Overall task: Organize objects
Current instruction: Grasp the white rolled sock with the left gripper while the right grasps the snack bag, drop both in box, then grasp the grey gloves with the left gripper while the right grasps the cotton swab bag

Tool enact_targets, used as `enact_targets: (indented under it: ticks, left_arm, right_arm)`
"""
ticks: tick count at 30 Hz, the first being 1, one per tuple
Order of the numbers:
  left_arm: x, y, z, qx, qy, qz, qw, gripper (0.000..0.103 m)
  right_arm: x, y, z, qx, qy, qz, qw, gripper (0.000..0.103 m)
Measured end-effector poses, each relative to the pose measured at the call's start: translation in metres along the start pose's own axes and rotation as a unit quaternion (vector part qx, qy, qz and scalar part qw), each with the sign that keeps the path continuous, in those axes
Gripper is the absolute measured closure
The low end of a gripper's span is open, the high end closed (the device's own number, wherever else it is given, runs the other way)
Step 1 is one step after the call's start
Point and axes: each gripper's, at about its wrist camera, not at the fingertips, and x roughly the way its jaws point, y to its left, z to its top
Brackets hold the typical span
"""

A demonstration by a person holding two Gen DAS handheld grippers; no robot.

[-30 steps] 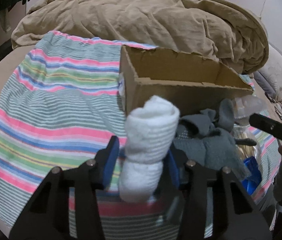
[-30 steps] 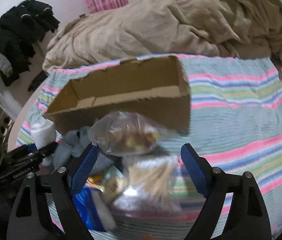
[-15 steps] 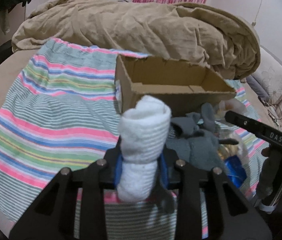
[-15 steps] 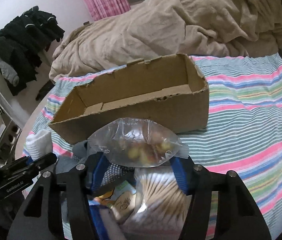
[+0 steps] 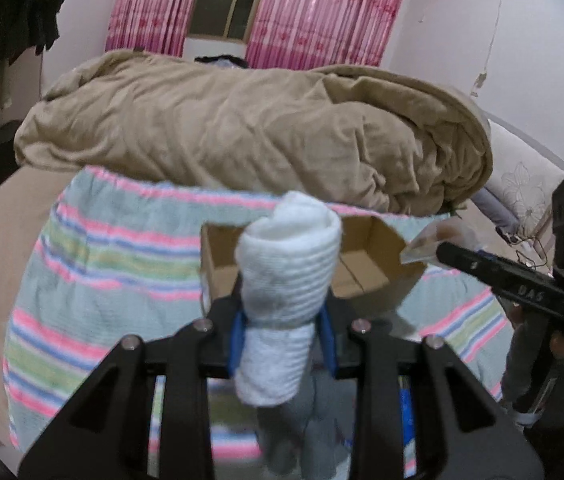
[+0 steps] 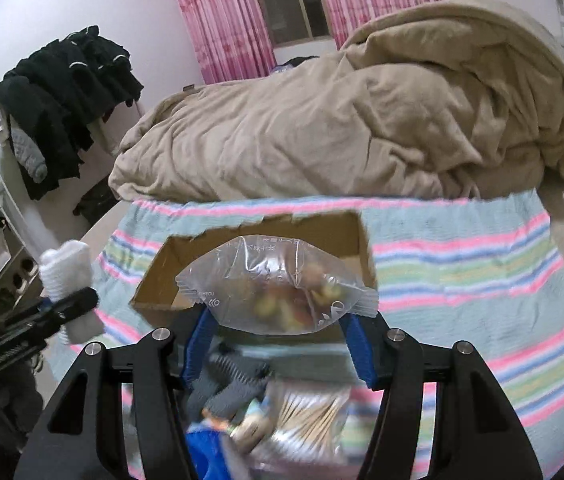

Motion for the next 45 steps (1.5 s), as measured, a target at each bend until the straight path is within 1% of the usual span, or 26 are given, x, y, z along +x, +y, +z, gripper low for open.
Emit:
enact_targets:
  ticks: [4,7,11,17,19,21,22,24,25,26,27,29,32,39,41,45]
  left_arm:
    - [0.026,0.000,0.018,0.005,0.005,0.012,0.9999,0.072]
    - [0.052,-0.003,0.020,0.012,0.018,0.017,0.9996,0.072]
    - [0.085,-0.006,0.014,0.017,0.042,0.019,0.9988,0.072]
    - [0.117,-0.006,-0.002,0.020,0.075,0.029,0.9966,0.072]
    - [0.123,-0.005,-0.006,0.018,0.087,0.031,0.9955,0.070]
    - [0.122,-0.004,-0.006,0.018,0.092,0.032,0.9951,0.065]
    - [0.121,-0.005,-0.006,0.017,0.093,0.033,0.9949,0.063]
    - [0.115,-0.006,-0.003,0.017,0.092,0.034,0.9950,0.060]
    - [0.110,-0.006,-0.002,0.017,0.088,0.034,0.9954,0.051]
    - [0.104,-0.006,-0.001,0.016,0.084,0.032,0.9958,0.037]
    - [0.097,-0.006,0.001,0.013,0.076,0.029,0.9966,0.033]
    - [0.080,-0.007,0.002,0.012,0.064,0.025,0.9976,0.031]
    - [0.060,-0.010,0.002,0.014,0.056,0.030,0.9979,0.031]
    - [0.005,-0.016,-0.007,0.009,0.041,0.020,0.9989,0.030]
    - [-0.009,-0.019,-0.010,0.008,0.035,0.019,0.9992,0.026]
    - [-0.034,-0.022,-0.015,0.002,0.025,0.016,0.9996,0.024]
  right_arm:
    - [0.023,-0.011,0.011,-0.006,0.012,-0.012,1.000,0.041]
    - [0.040,-0.015,0.013,-0.008,0.026,-0.021,0.999,0.041]
    - [0.060,-0.020,0.010,-0.007,0.046,-0.029,0.999,0.041]
    - [0.075,-0.025,-0.002,-0.008,0.070,-0.041,0.997,0.041]
    - [0.075,-0.025,-0.005,-0.007,0.072,-0.044,0.996,0.039]
    - [0.073,-0.025,-0.006,-0.005,0.073,-0.043,0.996,0.038]
    - [0.071,-0.025,-0.006,-0.003,0.072,-0.040,0.997,0.035]
    - [0.069,-0.023,-0.006,0.000,0.074,-0.040,0.996,0.034]
    - [0.066,-0.022,-0.006,0.000,0.073,-0.039,0.997,0.032]
    - [0.063,-0.020,-0.005,0.000,0.071,-0.039,0.997,0.032]
    - [0.058,-0.018,-0.005,0.000,0.069,-0.040,0.997,0.031]
    - [0.048,-0.014,-0.005,-0.001,0.061,-0.042,0.997,0.030]
    - [0.030,-0.006,-0.003,-0.003,0.049,-0.043,0.998,0.028]
    - [-0.016,0.017,-0.001,-0.019,0.022,-0.044,0.999,0.025]
    - [-0.028,0.022,-0.002,-0.022,0.017,-0.043,0.999,0.022]
    - [-0.050,0.030,-0.007,-0.025,0.009,-0.042,0.999,0.021]
